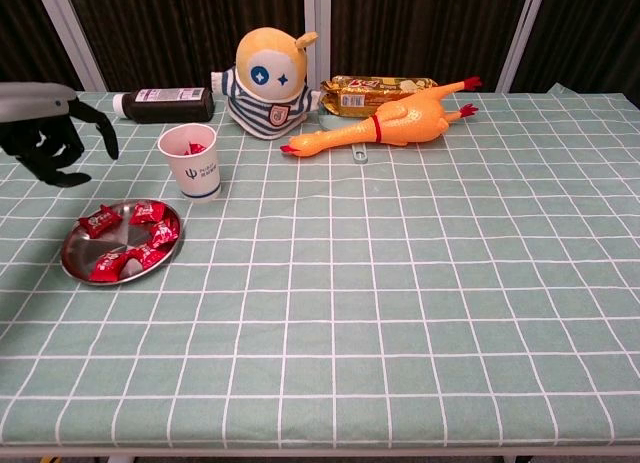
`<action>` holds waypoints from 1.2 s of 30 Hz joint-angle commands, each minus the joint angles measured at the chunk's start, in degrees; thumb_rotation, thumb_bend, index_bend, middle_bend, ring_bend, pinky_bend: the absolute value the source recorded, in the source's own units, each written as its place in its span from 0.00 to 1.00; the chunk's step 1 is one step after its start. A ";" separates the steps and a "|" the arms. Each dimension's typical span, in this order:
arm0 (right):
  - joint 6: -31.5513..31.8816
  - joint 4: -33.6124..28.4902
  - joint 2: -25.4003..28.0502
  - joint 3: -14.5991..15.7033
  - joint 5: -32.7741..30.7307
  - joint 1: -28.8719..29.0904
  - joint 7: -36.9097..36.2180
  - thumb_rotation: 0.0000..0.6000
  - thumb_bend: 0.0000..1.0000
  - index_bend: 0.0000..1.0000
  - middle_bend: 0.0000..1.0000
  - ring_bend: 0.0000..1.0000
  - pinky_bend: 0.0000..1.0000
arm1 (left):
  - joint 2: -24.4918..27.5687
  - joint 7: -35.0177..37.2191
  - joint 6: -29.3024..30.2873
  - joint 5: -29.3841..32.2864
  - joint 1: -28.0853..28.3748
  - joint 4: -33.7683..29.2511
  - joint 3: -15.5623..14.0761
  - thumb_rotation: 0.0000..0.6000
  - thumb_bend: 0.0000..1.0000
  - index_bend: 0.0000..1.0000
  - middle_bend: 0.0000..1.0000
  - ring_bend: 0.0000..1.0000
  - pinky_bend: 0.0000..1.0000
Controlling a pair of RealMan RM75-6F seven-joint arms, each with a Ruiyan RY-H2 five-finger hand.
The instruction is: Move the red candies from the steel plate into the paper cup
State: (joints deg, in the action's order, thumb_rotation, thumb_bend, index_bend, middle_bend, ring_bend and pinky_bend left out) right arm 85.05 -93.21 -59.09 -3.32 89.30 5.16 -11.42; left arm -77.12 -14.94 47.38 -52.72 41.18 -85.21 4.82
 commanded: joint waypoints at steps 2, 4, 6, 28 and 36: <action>0.20 -0.22 0.15 0.03 -0.11 -0.15 0.24 1.00 0.08 0.04 0.21 0.01 0.19 | -1.99 -2.96 -2.95 4.19 0.99 2.76 -1.66 1.00 0.38 0.40 0.88 0.82 0.98; 0.29 -0.36 0.25 0.07 -0.24 -0.28 0.36 1.00 0.08 0.04 0.21 0.01 0.19 | -2.44 -4.23 -3.74 5.76 1.38 3.38 -2.32 1.00 0.38 0.40 0.88 0.82 0.98; 0.38 -0.44 0.30 0.10 -0.27 -0.36 0.44 1.00 0.08 0.04 0.21 0.01 0.19 | -2.74 -4.99 -3.42 6.57 1.42 3.54 -2.60 1.00 0.38 0.40 0.88 0.82 0.98; 0.17 -1.20 0.44 0.27 -0.08 -0.20 1.30 1.00 0.08 0.04 0.21 0.01 0.19 | -1.83 -6.04 -4.16 9.27 1.40 2.15 -3.92 1.00 0.38 0.40 0.88 0.82 0.98; 0.35 -1.34 0.51 0.33 -0.16 -0.37 1.43 1.00 0.08 0.04 0.21 0.01 0.19 | -1.67 -5.43 -5.41 8.13 2.10 1.01 -3.97 1.00 0.38 0.41 0.88 0.82 0.98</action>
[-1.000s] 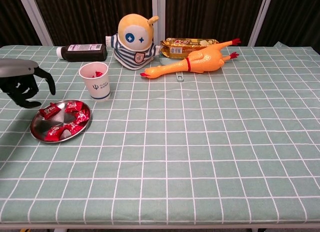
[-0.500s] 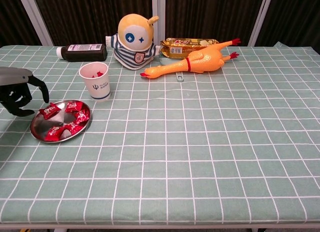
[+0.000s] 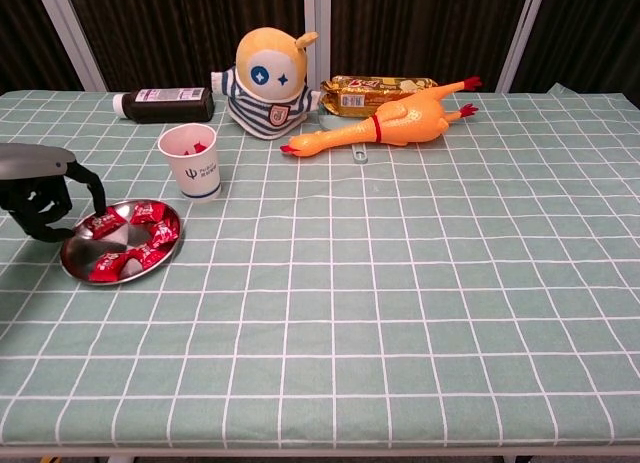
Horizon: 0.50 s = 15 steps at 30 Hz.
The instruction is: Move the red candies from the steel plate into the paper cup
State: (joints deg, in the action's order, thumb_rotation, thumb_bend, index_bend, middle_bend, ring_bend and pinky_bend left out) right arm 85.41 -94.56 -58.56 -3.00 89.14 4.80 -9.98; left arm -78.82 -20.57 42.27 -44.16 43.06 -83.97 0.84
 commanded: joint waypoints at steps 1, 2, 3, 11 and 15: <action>0.00 0.03 -0.03 0.01 0.01 0.00 -0.04 1.00 0.08 0.04 0.21 0.01 0.19 | -0.06 0.29 -0.34 -0.74 0.34 -0.30 0.05 1.00 0.38 0.41 0.88 0.82 0.98; 0.01 0.04 -0.04 0.00 0.00 0.00 -0.07 1.00 0.08 0.04 0.21 0.01 0.19 | -0.15 0.34 -0.34 -0.92 0.43 -0.37 0.08 1.00 0.38 0.41 0.88 0.82 0.98; 0.03 0.05 -0.03 0.01 -0.01 -0.03 -0.08 1.00 0.08 0.04 0.21 0.01 0.19 | -0.21 0.36 -0.33 -1.08 0.52 -0.45 0.10 1.00 0.38 0.41 0.88 0.82 0.98; 0.04 0.20 0.06 -0.01 -0.24 -0.13 -0.24 1.00 0.08 0.04 0.21 0.01 0.19 | -0.96 0.87 1.26 -2.75 0.79 -0.80 0.75 1.00 0.37 0.41 0.88 0.82 0.98; -0.06 0.29 0.05 -0.09 -0.40 -0.08 -0.40 1.00 0.08 0.04 0.21 0.01 0.19 | -2.65 0.46 3.56 -3.86 0.37 0.86 0.87 1.00 0.31 0.43 0.88 0.82 0.98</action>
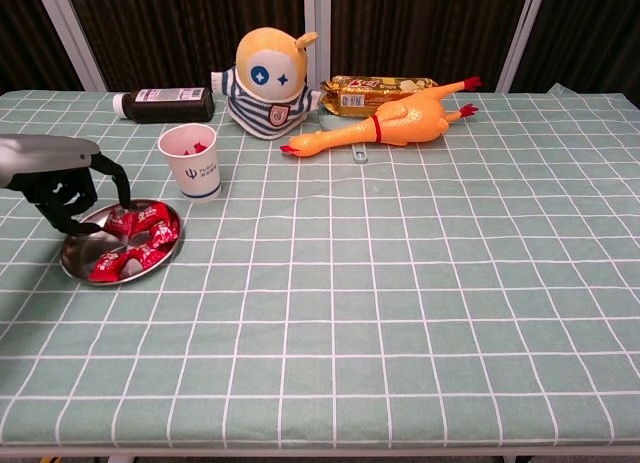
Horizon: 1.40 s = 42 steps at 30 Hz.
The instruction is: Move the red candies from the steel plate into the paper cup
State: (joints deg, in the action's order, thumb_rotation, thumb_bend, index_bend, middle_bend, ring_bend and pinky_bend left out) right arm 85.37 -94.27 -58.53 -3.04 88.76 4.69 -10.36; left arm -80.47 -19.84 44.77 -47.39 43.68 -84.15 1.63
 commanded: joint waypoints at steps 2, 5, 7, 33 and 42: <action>-0.01 0.06 0.03 -0.04 -0.03 0.02 -0.11 1.00 0.08 0.04 0.21 0.01 0.19 | -1.82 -0.17 1.25 -0.83 -0.35 1.95 0.15 1.00 0.31 0.44 0.88 0.82 0.98; 0.02 0.18 0.00 0.02 -0.05 -0.06 -0.20 1.00 0.08 0.04 0.21 0.01 0.19 | -2.99 -0.37 1.48 -1.35 -0.50 3.40 -0.03 1.00 0.31 0.45 0.89 0.82 0.98; -0.01 0.26 0.00 0.00 -0.12 -0.07 -0.31 1.00 0.08 0.04 0.21 0.01 0.19 | -4.00 -0.18 1.84 -1.93 -0.76 4.42 -0.04 1.00 0.31 0.46 0.89 0.82 0.98; -0.49 -0.04 0.16 -0.13 -0.35 0.16 -0.12 1.00 0.08 0.04 0.21 0.01 0.19 | -8.24 1.17 0.95 -4.55 -1.93 11.34 1.42 1.00 0.39 0.63 0.91 0.82 0.98; -0.33 0.30 0.17 -0.09 -0.14 0.13 -0.57 1.00 0.08 0.04 0.21 0.01 0.20 | -2.67 5.81 5.95 -9.52 -3.42 2.59 4.81 1.00 0.42 0.65 0.91 0.82 0.98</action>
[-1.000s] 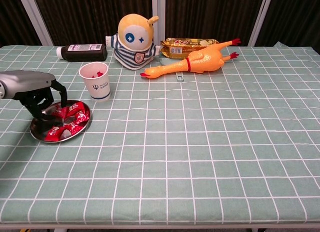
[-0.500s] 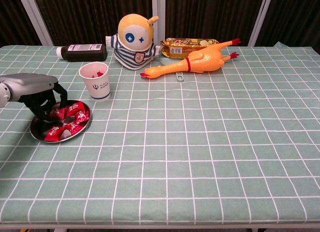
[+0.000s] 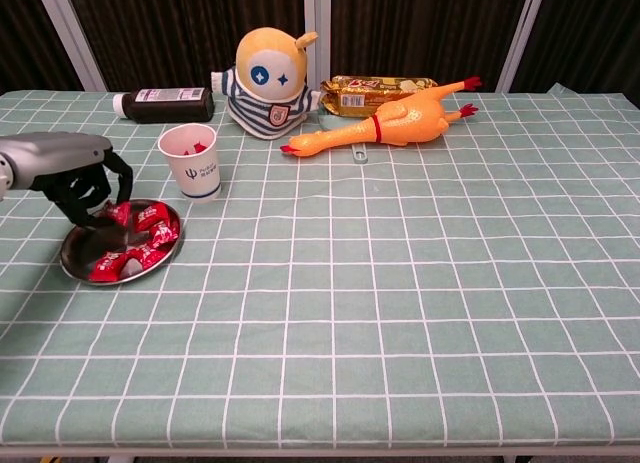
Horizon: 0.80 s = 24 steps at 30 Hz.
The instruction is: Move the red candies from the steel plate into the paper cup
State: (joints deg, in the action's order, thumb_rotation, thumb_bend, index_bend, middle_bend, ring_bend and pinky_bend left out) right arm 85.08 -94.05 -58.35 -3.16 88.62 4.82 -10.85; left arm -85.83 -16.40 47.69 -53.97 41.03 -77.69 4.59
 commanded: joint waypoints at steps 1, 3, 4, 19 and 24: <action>-0.08 0.14 -0.03 0.05 0.01 0.01 -0.13 1.00 0.08 0.04 0.21 0.01 0.20 | 3.48 2.85 4.08 -3.95 -0.87 -5.02 2.44 1.00 0.42 0.65 0.91 0.82 0.98; -0.14 0.24 -0.09 0.05 0.08 0.08 -0.31 1.00 0.08 0.04 0.21 0.01 0.20 | 4.97 3.74 5.58 -5.49 -0.63 -7.07 4.02 1.00 0.42 0.65 0.91 0.82 0.98; -0.11 0.31 -0.12 0.06 0.12 0.07 -0.39 1.00 0.08 0.04 0.21 0.01 0.20 | 5.48 4.00 5.64 -5.70 -0.28 -7.61 4.75 1.00 0.42 0.65 0.91 0.82 0.98; -0.14 1.45 -0.25 -0.08 -0.39 -0.03 -1.67 1.00 0.08 0.04 0.21 0.01 0.20 | 0.89 -1.37 -4.11 3.99 10.18 0.59 8.76 1.00 0.42 0.60 0.90 0.82 0.98; -0.21 1.78 -0.30 -0.07 -0.68 -0.13 -2.01 1.00 0.08 0.04 0.21 0.01 0.20 | 1.27 -4.47 -5.26 7.92 11.30 0.06 7.29 1.00 0.42 0.53 0.89 0.82 0.98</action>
State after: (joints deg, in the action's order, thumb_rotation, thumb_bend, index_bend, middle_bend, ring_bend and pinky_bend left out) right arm 84.87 -92.26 -58.65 -3.24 87.95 4.69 -12.87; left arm -84.73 -20.23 42.89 -46.99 51.87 -77.27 12.43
